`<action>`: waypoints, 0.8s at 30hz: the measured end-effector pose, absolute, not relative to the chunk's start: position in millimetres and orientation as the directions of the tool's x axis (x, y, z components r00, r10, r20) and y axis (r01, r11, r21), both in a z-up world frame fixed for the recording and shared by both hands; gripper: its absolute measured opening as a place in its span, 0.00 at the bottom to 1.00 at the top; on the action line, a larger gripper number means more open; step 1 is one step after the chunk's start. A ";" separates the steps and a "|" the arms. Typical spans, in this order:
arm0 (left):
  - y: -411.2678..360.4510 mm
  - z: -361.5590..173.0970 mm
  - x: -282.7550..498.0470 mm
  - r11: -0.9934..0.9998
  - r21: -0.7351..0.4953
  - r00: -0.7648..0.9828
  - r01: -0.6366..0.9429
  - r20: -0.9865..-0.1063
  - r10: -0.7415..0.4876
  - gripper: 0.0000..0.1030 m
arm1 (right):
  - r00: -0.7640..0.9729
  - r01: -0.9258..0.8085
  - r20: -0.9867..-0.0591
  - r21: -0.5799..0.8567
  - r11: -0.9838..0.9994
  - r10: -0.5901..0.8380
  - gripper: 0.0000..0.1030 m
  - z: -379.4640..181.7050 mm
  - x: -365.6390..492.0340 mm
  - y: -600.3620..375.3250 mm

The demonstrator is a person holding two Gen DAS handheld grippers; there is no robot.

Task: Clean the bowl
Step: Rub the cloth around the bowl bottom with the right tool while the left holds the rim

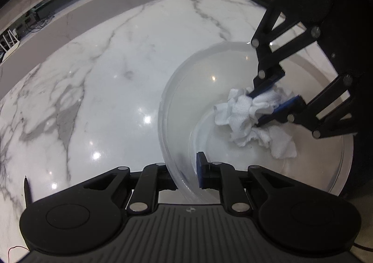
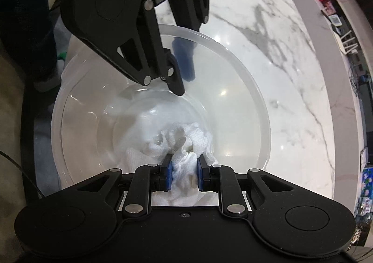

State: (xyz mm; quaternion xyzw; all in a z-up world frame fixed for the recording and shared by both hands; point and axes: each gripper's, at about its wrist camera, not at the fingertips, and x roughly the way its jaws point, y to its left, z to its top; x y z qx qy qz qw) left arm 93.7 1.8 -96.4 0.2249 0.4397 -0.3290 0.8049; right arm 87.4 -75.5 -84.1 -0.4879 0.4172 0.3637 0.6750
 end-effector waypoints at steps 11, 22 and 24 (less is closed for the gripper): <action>22.1 -78.9 108.5 0.741 -0.050 0.329 0.669 -0.875 -0.356 0.33 | 0.382 -0.900 -0.922 -0.356 0.253 0.063 0.17 -86.6 84.0 -79.6; 22.2 -69.8 102.2 0.722 -0.016 0.360 0.692 -0.859 -0.364 0.16 | 0.392 -0.890 -0.919 -0.367 0.270 0.043 0.17 -83.9 85.5 -71.8; 21.3 -70.7 102.5 0.717 0.006 0.369 0.697 -0.861 -0.351 0.15 | 0.391 -0.890 -0.919 -0.366 0.273 0.044 0.17 -82.3 85.7 -70.3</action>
